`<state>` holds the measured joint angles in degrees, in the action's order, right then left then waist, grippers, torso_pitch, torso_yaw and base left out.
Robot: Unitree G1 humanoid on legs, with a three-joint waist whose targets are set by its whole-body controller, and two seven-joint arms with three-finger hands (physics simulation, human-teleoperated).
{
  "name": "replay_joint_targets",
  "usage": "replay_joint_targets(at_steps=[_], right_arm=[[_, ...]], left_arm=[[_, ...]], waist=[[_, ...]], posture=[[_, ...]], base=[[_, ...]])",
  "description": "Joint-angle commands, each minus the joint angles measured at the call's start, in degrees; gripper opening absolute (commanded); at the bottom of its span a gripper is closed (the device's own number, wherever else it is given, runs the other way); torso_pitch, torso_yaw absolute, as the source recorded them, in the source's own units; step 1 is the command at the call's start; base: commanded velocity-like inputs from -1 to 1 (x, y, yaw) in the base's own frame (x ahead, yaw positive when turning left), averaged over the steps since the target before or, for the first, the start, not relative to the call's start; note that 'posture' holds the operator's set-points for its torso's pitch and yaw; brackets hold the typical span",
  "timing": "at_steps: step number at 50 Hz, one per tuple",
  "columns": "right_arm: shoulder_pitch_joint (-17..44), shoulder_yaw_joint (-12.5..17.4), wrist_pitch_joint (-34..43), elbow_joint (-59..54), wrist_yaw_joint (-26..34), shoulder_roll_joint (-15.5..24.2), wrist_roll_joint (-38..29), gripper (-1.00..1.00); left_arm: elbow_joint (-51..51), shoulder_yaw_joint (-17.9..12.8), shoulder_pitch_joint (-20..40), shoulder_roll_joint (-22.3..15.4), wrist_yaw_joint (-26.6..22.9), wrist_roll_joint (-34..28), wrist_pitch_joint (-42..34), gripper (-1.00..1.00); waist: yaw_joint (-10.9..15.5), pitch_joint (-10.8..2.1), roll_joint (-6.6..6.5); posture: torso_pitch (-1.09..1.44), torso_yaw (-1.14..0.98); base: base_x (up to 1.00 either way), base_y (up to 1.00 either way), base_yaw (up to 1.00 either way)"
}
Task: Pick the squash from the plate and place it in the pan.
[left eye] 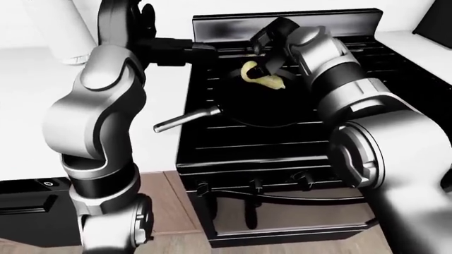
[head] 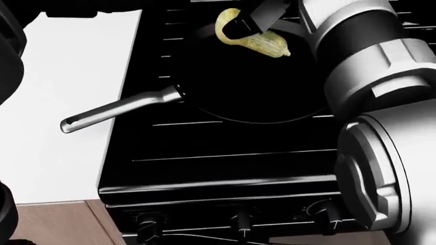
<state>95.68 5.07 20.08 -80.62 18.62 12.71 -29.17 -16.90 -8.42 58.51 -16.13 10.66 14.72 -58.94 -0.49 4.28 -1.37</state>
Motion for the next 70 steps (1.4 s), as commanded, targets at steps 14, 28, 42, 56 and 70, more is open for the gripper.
replay_joint_targets(at_steps=[14, 28, 42, 56, 70], right_arm=[[0.97, 0.56, -2.42, 3.69, -2.37, -0.29, -3.18, -1.00], [0.64, 0.85, -1.98, 3.62, -2.70, -0.09, -4.33, -1.00], [0.86, 1.10, -1.66, 3.59, -2.67, -0.34, -4.42, 1.00], [1.58, 3.25, -4.47, 3.78, -9.36, 0.36, -2.05, 1.00], [1.54, 8.20, -12.27, 4.25, -21.70, 2.66, 10.15, 1.00]], left_arm=[[-1.26, -0.56, 2.01, -0.71, 0.27, 0.07, 1.90, 1.00], [-1.07, -0.36, 1.96, -0.57, 0.13, -0.15, 2.12, 1.00], [-1.31, -0.33, 1.95, -0.43, 0.25, -0.17, 1.93, 1.00], [-1.15, -0.45, 1.97, -0.54, 0.35, -0.07, 2.08, 1.00], [-0.86, -0.34, 1.83, -0.35, 0.49, -0.41, 2.43, 1.00]], waist=[[0.03, -2.66, -0.10], [0.07, -2.54, 0.05], [0.14, -2.57, 0.22], [0.29, -2.61, 0.13], [0.37, -2.70, 0.48]], posture=[[0.00, 0.00], [0.00, 0.00], [0.00, 0.00], [0.00, 0.00], [0.00, 0.00]], base=[[0.00, 0.00, 0.00], [0.00, 0.00, 0.00], [0.00, 0.00, 0.00], [0.00, 0.00, 0.00], [0.00, 0.00, 0.00]])
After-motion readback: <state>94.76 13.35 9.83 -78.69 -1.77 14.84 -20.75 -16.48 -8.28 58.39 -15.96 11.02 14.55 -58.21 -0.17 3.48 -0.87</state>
